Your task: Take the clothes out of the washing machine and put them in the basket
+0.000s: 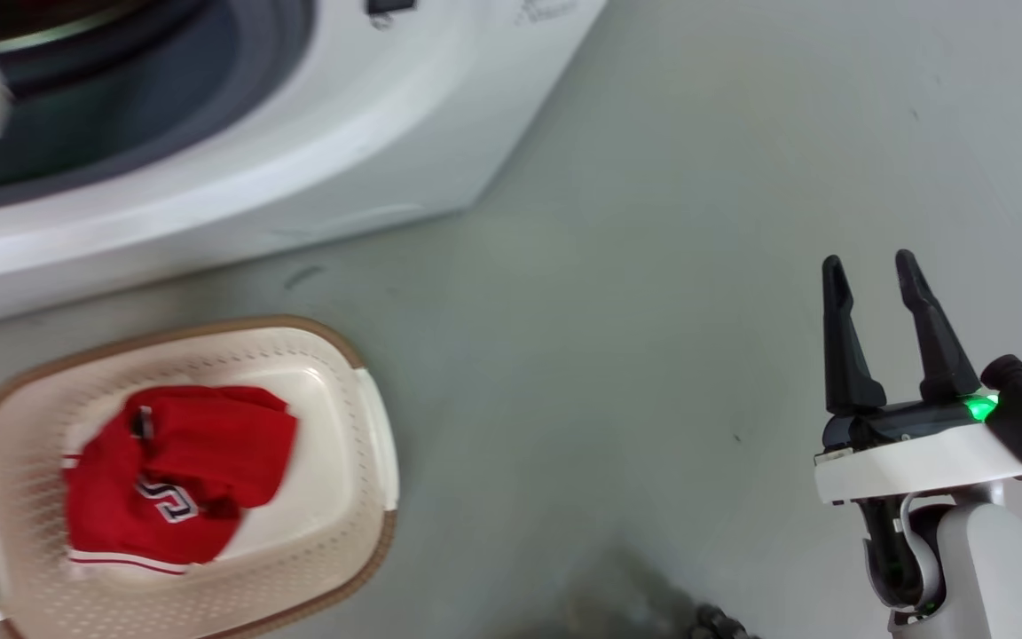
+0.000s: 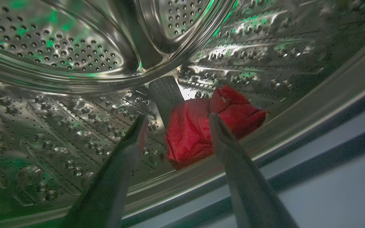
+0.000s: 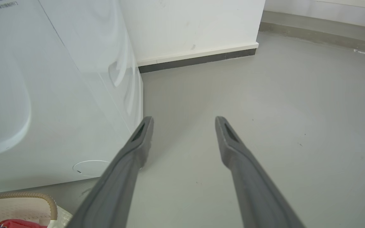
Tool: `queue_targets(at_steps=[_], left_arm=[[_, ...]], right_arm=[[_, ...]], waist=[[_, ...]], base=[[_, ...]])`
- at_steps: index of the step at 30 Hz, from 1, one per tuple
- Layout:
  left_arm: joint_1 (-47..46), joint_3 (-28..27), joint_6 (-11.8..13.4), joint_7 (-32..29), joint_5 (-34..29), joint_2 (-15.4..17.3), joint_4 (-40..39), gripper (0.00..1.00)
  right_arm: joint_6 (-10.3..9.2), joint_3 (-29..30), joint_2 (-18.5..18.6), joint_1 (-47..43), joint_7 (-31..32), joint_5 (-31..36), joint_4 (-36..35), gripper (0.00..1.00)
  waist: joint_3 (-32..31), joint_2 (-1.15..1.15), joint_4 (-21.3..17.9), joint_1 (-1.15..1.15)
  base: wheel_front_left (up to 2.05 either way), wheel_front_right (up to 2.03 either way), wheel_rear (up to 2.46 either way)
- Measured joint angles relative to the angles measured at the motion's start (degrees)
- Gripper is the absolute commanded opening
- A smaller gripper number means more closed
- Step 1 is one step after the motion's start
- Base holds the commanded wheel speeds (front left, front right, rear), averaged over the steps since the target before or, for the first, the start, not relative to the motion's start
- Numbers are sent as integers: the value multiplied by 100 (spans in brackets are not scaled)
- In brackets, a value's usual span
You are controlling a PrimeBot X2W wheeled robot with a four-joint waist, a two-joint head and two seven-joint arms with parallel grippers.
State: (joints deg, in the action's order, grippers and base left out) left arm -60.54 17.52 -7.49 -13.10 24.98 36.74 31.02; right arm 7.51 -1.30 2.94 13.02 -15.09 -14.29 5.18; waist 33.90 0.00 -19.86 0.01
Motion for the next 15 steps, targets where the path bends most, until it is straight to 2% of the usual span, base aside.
queue_targets(at_steps=[9,11,15], left_arm=[[-2107,402,0,-1744,-31,546,709,100],[-2512,436,23,-1980,-73,527,880,100],[-2909,608,107,-2237,-180,244,1255,100]], right_arm=[[0,-385,1,99,1,-401,-12,100],[0,-416,1,113,0,-458,-45,100],[0,-439,2,86,0,-520,-126,100]], waist=[[945,0,-622,1],[1129,0,-755,0],[1460,0,-904,1]], base=[[0,0,0],[0,0,0],[0,0,0]])
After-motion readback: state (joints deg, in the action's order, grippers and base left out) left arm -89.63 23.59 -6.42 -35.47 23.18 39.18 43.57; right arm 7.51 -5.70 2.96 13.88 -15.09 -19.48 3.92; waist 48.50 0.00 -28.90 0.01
